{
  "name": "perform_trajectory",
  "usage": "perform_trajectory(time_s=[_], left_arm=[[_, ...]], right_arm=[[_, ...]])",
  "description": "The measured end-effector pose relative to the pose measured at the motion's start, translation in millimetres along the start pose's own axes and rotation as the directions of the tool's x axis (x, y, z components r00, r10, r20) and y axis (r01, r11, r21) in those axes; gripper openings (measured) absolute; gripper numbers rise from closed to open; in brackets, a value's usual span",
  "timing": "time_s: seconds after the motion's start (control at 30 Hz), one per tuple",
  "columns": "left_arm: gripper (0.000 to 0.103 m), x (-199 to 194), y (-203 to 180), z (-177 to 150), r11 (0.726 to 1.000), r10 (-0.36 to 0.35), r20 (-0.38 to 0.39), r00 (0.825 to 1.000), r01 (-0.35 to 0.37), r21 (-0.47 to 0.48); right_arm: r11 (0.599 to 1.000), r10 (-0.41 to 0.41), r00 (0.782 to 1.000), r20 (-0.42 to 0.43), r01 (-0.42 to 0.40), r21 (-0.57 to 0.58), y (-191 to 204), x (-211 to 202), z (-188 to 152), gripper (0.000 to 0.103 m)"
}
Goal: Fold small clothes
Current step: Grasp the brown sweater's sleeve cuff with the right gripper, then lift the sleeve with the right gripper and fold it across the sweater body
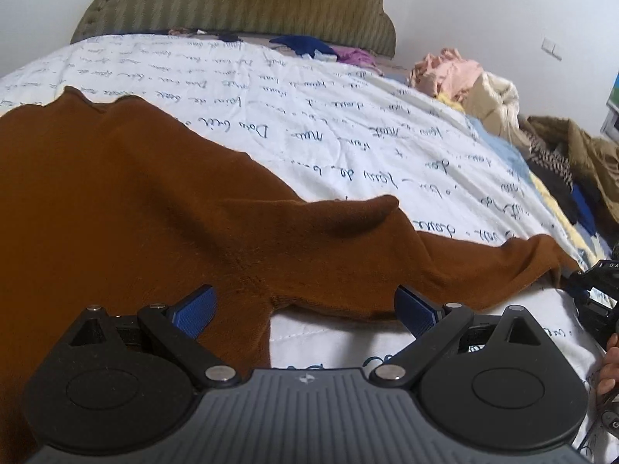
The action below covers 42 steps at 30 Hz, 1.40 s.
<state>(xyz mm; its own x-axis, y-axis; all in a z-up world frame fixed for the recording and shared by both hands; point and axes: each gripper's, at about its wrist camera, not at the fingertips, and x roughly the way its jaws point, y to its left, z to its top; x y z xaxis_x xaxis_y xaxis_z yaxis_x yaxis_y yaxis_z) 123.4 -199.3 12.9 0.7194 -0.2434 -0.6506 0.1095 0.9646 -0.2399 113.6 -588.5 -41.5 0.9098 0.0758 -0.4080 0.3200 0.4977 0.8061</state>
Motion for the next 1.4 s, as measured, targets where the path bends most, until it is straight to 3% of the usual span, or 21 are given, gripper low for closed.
perform_trajectory(time_s=[0.13,0.37,0.57,0.7,0.8,0.9,1.2,1.4], left_arm=[[0.099,3.9,-8.3,-1.5,0.999,0.032,-0.008,0.999,-0.032,0.041],[0.099,9.1,-24.1,-0.7,0.990,0.052,-0.031,0.998,-0.047,0.132],[0.099,5.7,-10.5,17.7,0.993,0.063,-0.028,0.998,-0.060,0.102],[0.099,10.1,9.5,38.7,0.989,0.136,-0.008,0.991,-0.135,0.066],[0.099,25.1,26.0,49.8,0.988,0.155,-0.073,0.985,-0.154,0.017],[0.099,36.9,31.3,52.0,0.988,0.151,-0.103,0.983,-0.152,-0.003],[0.099,59.1,-3.5,43.0,0.970,0.181,-0.090,0.979,-0.163,0.178],[0.100,53.8,8.5,46.3,0.988,0.070,-0.116,0.991,-0.053,0.146]], right_arm=[[0.998,0.041,0.999,0.026,-0.040,-0.054,15.0,-5.8,-1.0,0.011],[0.968,0.186,0.982,0.032,-0.177,-0.180,71.6,-27.7,2.7,0.011],[0.926,0.260,0.966,0.004,-0.248,-0.283,125.3,-43.2,-0.7,0.011],[0.916,0.285,0.958,-0.023,-0.279,-0.287,143.4,-46.2,-5.1,0.011],[0.908,0.336,0.940,-0.055,-0.339,-0.248,152.1,-48.6,-9.2,0.011],[0.891,0.406,0.909,-0.100,-0.417,-0.178,160.4,-49.0,-15.3,0.011],[0.847,0.472,0.856,-0.210,-0.507,-0.163,207.3,-37.2,-56.1,0.011],[0.817,0.494,0.821,-0.285,-0.551,-0.171,248.1,-25.9,-90.9,0.011]])
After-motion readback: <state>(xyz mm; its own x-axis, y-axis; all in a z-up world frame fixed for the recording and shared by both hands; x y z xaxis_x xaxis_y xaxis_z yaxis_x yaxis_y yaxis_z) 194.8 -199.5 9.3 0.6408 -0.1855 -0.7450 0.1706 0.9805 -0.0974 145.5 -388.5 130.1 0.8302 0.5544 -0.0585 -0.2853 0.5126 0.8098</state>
